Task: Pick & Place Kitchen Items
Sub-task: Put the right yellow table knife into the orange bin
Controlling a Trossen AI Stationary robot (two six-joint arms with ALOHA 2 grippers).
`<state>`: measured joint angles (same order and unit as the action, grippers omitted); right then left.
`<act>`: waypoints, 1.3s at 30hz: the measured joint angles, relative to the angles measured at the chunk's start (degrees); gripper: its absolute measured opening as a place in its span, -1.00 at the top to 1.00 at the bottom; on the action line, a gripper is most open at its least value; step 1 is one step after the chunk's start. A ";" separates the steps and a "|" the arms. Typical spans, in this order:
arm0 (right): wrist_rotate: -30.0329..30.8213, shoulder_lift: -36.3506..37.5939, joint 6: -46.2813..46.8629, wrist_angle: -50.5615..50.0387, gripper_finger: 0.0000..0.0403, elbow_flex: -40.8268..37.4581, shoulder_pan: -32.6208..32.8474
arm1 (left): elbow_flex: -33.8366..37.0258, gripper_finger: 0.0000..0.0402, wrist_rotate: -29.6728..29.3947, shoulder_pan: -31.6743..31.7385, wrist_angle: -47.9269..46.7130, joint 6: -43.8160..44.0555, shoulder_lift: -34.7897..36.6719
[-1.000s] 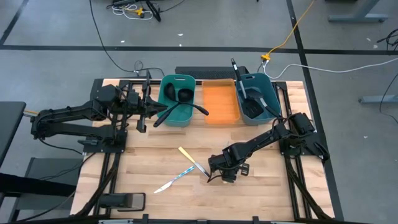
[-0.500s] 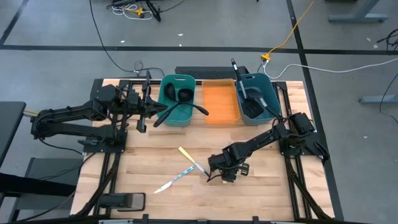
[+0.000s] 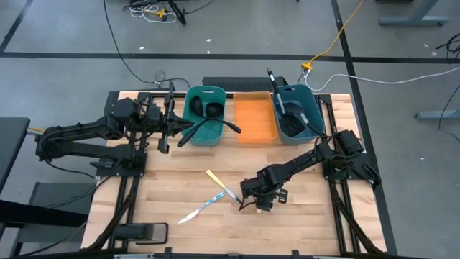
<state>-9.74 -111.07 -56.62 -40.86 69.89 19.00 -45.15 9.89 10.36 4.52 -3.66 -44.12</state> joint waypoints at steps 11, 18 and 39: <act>-0.30 0.00 -0.02 -0.08 0.70 0.00 0.00 | 0.00 0.92 0.00 0.00 0.00 -0.02 0.00; -0.39 0.00 -0.02 -0.09 0.70 0.00 0.00 | 0.00 0.92 0.00 0.01 0.00 -0.02 0.00; -0.34 0.35 0.88 -2.42 0.70 6.75 -0.02 | 0.00 0.92 0.00 -0.01 -0.08 -0.21 0.04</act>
<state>-10.09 -110.72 -55.74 -43.28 76.63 18.98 -45.15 9.89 10.36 4.44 -3.87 -44.07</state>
